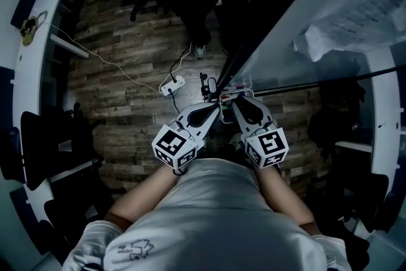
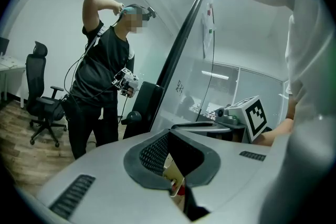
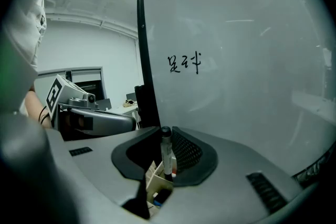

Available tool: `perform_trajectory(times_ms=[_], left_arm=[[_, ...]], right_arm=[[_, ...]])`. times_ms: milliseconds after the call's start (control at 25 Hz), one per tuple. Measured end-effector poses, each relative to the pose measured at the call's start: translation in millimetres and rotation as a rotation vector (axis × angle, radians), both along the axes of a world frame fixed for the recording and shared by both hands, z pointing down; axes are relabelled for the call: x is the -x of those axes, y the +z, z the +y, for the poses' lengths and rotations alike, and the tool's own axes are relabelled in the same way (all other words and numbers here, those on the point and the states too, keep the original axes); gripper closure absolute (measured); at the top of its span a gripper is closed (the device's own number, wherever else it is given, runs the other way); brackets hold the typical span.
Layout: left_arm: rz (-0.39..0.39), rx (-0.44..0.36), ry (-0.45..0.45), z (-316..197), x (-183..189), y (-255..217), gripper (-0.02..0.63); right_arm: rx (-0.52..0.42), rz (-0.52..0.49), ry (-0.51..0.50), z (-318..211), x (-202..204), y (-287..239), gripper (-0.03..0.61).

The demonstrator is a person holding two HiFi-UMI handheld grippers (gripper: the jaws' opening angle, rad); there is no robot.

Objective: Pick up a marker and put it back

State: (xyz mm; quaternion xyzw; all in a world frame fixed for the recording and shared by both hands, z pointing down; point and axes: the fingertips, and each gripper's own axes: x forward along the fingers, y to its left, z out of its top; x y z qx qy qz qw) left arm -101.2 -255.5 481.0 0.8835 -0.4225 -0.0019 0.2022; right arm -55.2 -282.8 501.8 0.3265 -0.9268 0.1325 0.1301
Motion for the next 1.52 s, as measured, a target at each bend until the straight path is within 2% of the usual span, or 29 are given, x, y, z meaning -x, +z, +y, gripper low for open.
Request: perform_trajectory(times_ms=[440,680,880,1160,1520], left_arm=[[0.012,0.054,-0.018,5,8,21,0.607],[0.019,0.076,-0.046,8,18,26,0.607],[0.012,0.08,-0.053,13,21,29,0.607],[0.019,0.074,-0.052,18,28,24,0.607],[0.031,0.03,-0.024,24,33,6,0.607]], right_arm=[[0.03,0.054,-0.052,9,22,26,0.504],[0.042,0.018,-0.054,11,31,30,0.503],[0.069,0.002,-0.058,11,32,34,0.499],[0.062,0.014,-0.028,11,34,29,0.451],[0.008,0.015,0.011,18,34,8,0.449]])
